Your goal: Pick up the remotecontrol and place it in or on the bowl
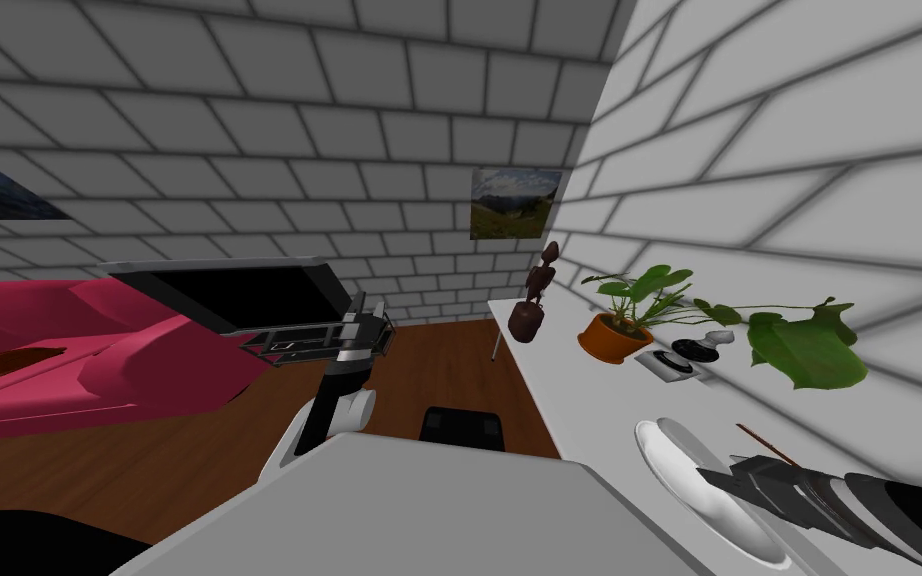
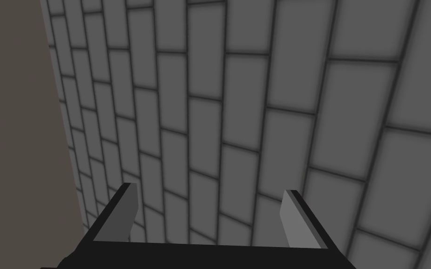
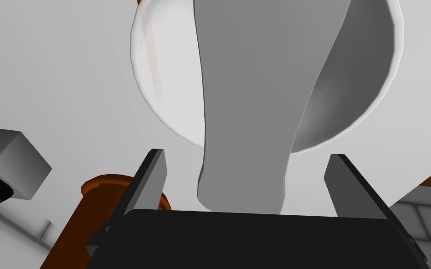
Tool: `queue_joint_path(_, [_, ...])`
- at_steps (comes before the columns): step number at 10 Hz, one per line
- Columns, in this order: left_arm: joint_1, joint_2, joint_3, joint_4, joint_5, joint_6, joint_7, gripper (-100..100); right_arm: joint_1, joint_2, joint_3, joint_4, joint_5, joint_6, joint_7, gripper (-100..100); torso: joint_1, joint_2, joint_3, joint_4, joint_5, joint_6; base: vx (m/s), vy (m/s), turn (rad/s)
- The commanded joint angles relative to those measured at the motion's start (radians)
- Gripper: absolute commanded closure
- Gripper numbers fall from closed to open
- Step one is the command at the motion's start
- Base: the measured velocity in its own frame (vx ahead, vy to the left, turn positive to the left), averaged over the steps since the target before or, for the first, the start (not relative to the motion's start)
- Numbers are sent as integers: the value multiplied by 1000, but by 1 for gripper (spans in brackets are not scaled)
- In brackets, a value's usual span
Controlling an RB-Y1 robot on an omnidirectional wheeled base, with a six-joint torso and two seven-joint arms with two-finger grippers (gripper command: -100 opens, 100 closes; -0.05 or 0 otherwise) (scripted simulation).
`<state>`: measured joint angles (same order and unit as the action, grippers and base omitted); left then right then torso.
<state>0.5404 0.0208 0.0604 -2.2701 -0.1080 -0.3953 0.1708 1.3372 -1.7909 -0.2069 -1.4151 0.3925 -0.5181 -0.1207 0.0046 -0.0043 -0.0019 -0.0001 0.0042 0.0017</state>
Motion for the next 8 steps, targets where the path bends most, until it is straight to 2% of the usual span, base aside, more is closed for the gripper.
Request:
queue_joint_path(1, [0,0,0,0,0,0,0,0,0,0,0,0,0,0,0,-100,0,0,0,0,0,0,0,0,0])
queue_joint_path(3, [0,0,0,0,0,0,0,0,0,0,0,0,0,0,0,-100,0,0,0,0,0,0,0,0,0])
queue_joint_path(4, [0,0,0,0,0,0,0,0,0,0,0,0,0,0,0,0,0,-1,0,0,0,0,0,0,0])
queue_joint_path(5, [0,0,0,0,0,0,0,0,1,-35,-26,31,-4,-37,-18,-100,0,-1,0,0,0,0,-30,15,-109])
queue_joint_path(6, [0,0,0,0,0,0,0,0,1,-35,-12,31,-4,-37,-18,-100,1,1,0,0,0,0,-43,19,-43])
queue_joint_path(7, [0,0,0,0,0,0,0,0,1,-35,-26,31,-4,-37,-18,-100,1,2,1,0,0,0,-22,7,10])
queue_joint_path(8, [0,0,0,0,0,0,0,0,2,-52,-38,47,-6,-55,-27,-100,1,1,1,0,0,0,-17,7,-43])
